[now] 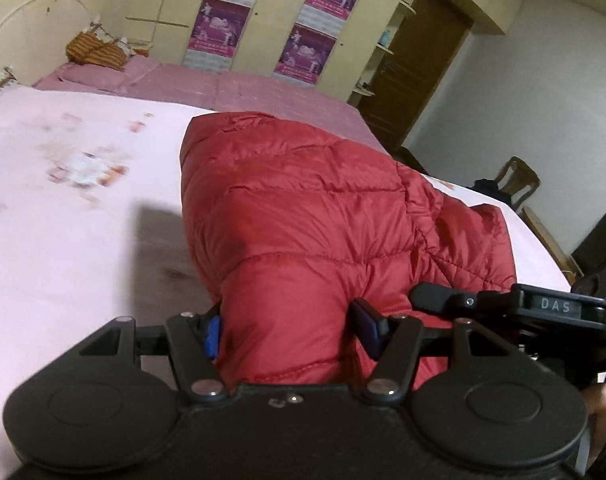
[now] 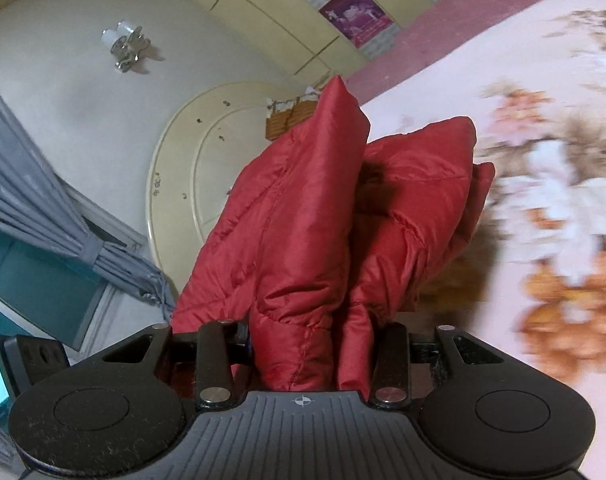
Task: Fold large clothes
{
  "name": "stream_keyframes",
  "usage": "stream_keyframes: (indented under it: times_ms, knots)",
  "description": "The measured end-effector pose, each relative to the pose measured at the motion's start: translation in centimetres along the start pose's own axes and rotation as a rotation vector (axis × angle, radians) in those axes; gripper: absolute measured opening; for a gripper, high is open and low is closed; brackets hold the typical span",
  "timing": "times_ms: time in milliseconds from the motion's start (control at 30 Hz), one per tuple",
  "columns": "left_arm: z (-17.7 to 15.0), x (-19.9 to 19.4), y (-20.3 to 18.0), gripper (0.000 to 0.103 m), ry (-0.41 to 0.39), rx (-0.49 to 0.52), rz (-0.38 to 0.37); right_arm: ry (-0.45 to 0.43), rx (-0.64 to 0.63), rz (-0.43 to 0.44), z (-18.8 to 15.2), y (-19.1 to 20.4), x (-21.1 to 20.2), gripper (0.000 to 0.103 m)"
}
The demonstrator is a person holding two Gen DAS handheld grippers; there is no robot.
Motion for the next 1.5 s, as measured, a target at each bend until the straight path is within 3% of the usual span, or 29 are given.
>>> stream_keyframes:
  times_ms: [233, 533, 600, 667, 933, 1033, 1200, 1300, 1333, 1367, 1500]
  knots:
    - [1.2, 0.4, 6.2, 0.061, -0.006, -0.005, 0.048, 0.039, -0.012, 0.011, -0.2, 2.2, 7.5, 0.04]
    - [0.6, 2.7, 10.6, 0.061, 0.013, 0.014, 0.115, 0.125, -0.017, -0.013, -0.2, 1.8, 15.3, 0.04]
    - [-0.5, 3.7, 11.6, 0.069, 0.043, 0.028, 0.124, 0.133, -0.013, -0.042, -0.5, 0.9, 16.3, 0.042]
    - [-0.9, 4.2, 11.9, 0.073, 0.05, 0.026, 0.128, 0.118, -0.006, -0.072, -0.5, 0.0, 16.5, 0.049]
    - [-0.5, 4.3, 12.5, 0.08, 0.057, 0.038, 0.146, 0.07, -0.001, -0.126, 0.4, -0.3, 14.1, 0.058]
    - [-0.4, 4.3, 12.9, 0.081, 0.046, 0.057, 0.169, 0.006, -0.018, -0.179, 1.2, -0.4, 12.2, 0.073]
    - [0.0, 3.7, 12.6, 0.08, 0.025, 0.068, 0.2, -0.12, -0.152, -0.273, 2.4, 1.6, 9.4, 0.073]
    - [0.4, 2.7, 12.1, 0.079, -0.011, 0.083, 0.215, -0.171, -0.293, -0.315, 2.2, 4.5, 9.1, 0.068]
    - [0.6, 2.3, 11.9, 0.079, -0.025, 0.086, 0.216, -0.17, -0.324, -0.318, 1.9, 5.2, 9.4, 0.045]
    - [0.8, 2.0, 11.7, 0.079, -0.036, 0.089, 0.215, -0.158, -0.335, -0.318, 1.7, 5.7, 9.8, 0.029]
    - [0.9, 1.5, 11.4, 0.079, -0.055, 0.104, 0.204, -0.129, -0.356, -0.321, 0.8, 6.5, 12.0, 0.029]
Point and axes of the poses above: each gripper's, at about its wrist camera, not at the fingertips, and x roughly the way its jaws point, y to its left, z to its top, the point moved 5 cm from there along x, roughly the way its jaws point, and after that the axes turned 6 degrees about x, right-handed, at the moved point
